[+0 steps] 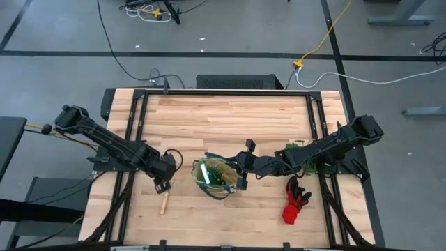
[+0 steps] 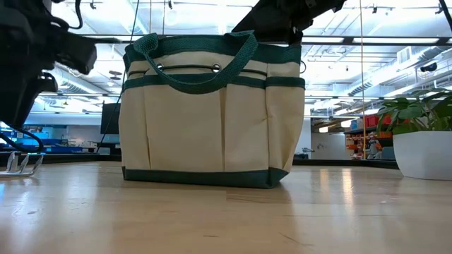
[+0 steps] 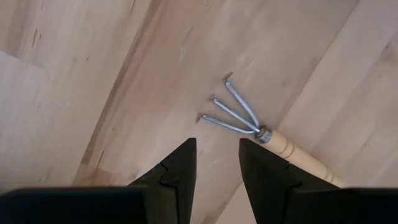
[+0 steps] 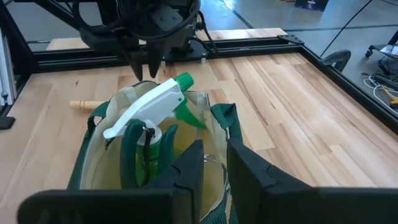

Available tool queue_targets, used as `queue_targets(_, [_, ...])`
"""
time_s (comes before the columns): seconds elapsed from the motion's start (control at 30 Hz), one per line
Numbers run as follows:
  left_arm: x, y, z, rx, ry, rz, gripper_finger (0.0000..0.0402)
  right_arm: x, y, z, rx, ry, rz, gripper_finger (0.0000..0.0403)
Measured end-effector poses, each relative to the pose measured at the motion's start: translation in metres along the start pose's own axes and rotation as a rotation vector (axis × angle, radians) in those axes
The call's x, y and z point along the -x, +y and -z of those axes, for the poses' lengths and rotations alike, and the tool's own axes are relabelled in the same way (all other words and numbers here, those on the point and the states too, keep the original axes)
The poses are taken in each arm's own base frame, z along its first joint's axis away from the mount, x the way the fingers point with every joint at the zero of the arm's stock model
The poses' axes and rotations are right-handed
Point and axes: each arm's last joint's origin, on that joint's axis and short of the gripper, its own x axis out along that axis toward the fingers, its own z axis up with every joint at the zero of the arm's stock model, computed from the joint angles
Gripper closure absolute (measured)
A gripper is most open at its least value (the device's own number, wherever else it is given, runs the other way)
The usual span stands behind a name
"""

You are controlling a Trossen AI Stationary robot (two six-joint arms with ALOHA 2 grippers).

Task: Pick & Place Garden tools in Gardening bag
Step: Put the brown hand rake into the gardening bag

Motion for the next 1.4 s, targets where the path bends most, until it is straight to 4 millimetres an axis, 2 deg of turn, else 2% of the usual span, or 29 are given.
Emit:
queue_targets(0.17, [-0.007, 0.004, 0.003, 0.012, 0.019, -0.010, 0.0275, 0.000, 0.000, 0.000, 0.000, 0.000, 0.000, 0.0332])
queue_targets(0.33, [-0.018, 0.004, 0.004, 0.011, 0.009, 0.064, 0.0275, 0.000, 0.000, 0.000, 0.000, 0.000, 0.000, 0.0332])
queue_targets(0.67, [-0.029, 0.015, 0.004, 0.061, 0.001, 0.032, 0.0275, 0.000, 0.000, 0.000, 0.000, -0.001, 0.000, 0.0332])
queue_targets(0.93, [-0.029, 0.018, -0.002, 0.085, -0.026, 0.043, 0.0275, 0.000, 0.000, 0.000, 0.000, 0.000, 0.000, 0.0332])
queue_targets(1.2, [-0.027, 0.019, 0.000, 0.059, -0.020, 0.034, 0.0275, 0.000, 0.000, 0.001, 0.005, 0.008, 0.002, 0.0332])
queue_targets(1.4, [-0.015, 0.014, -0.003, 0.034, -0.136, 0.127, 0.0275, 0.000, 0.000, 0.001, 0.007, 0.012, 0.002, 0.0332])
